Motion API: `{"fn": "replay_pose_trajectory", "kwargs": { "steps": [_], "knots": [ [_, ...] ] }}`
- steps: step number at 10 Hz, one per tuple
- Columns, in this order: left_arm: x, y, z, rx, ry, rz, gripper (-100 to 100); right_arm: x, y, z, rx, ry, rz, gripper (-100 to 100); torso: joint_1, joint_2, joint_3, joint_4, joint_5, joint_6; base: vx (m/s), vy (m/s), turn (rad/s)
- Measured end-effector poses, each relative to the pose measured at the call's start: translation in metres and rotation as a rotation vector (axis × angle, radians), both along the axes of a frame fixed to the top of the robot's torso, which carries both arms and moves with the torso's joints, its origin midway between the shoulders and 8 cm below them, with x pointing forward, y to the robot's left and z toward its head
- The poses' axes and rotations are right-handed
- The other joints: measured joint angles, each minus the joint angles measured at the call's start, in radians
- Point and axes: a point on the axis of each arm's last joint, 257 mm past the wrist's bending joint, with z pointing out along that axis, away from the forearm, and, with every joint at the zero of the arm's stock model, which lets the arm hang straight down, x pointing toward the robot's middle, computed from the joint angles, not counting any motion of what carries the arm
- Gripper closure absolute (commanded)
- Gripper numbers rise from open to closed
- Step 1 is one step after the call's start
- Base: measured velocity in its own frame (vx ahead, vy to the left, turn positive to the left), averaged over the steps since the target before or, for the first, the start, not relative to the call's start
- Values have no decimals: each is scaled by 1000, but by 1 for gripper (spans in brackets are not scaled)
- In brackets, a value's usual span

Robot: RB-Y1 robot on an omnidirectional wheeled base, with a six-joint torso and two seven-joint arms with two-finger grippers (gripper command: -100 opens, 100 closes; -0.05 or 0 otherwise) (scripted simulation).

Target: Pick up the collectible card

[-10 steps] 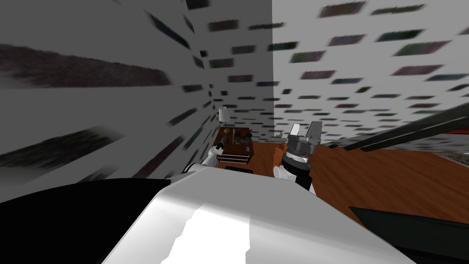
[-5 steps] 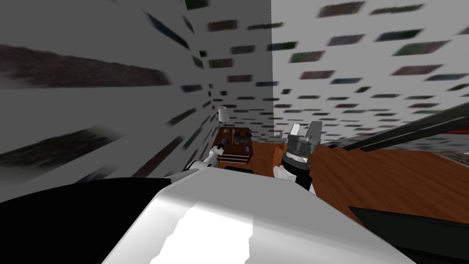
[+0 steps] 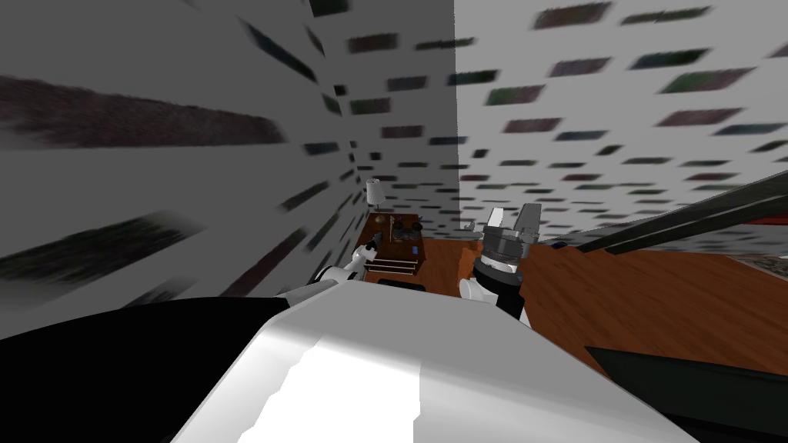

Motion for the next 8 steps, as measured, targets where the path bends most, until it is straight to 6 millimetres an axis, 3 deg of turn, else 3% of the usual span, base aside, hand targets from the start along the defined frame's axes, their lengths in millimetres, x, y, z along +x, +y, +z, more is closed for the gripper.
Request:
{"fn": "replay_pose_trajectory", "kwargs": {
  "steps": [1,8],
  "knots": [
    [0,0,0,0,0,0,-100,0,0,0,0,0,0,0,0,0,0,0,0,0,44,-9,52],
    [-23,-15,-9,1,0,-28,-100,0,0,0,0,0,0,0,1,-4,-2,-1,0,0,74,0,43]
  ]
}}
